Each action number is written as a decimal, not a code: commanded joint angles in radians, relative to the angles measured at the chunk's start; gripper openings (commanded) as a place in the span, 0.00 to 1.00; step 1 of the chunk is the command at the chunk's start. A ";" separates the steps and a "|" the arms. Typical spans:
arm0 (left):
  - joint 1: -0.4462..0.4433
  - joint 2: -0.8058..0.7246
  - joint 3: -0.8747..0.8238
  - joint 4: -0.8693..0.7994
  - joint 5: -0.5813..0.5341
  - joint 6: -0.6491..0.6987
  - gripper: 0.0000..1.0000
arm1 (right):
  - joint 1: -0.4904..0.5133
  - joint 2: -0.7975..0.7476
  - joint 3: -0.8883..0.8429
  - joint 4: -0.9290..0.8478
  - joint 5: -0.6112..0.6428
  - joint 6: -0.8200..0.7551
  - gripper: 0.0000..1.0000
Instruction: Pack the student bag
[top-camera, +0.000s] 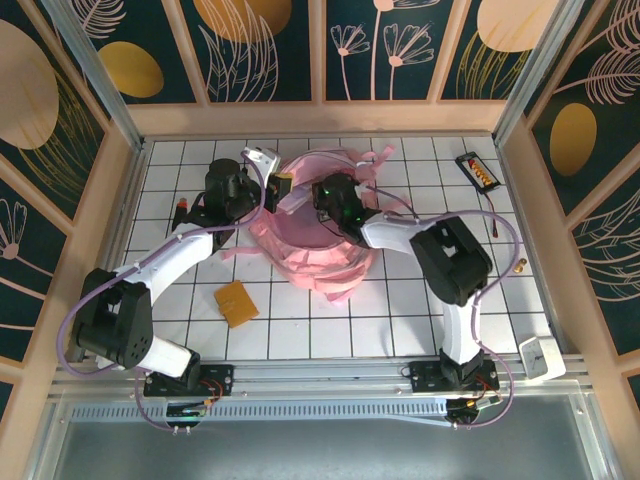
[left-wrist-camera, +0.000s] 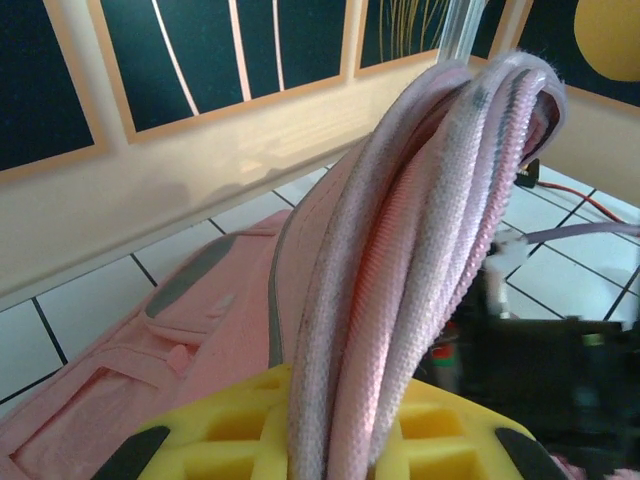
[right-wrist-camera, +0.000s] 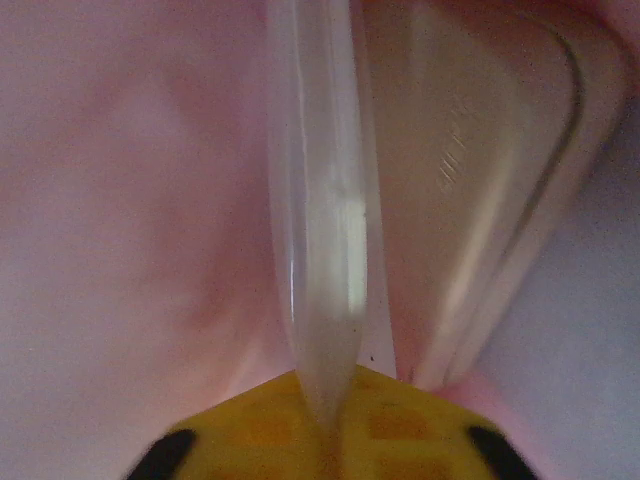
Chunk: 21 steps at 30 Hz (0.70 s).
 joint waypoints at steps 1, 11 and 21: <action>-0.003 -0.059 0.042 0.177 0.073 -0.053 0.00 | -0.002 0.069 0.075 0.106 0.156 -0.010 0.33; -0.003 -0.054 0.034 0.138 0.017 -0.036 0.00 | 0.048 -0.299 -0.104 -0.273 -0.047 -0.238 0.70; 0.009 -0.058 0.008 0.132 0.149 -0.021 0.36 | -0.136 -0.622 -0.179 -0.655 -0.485 -1.408 0.70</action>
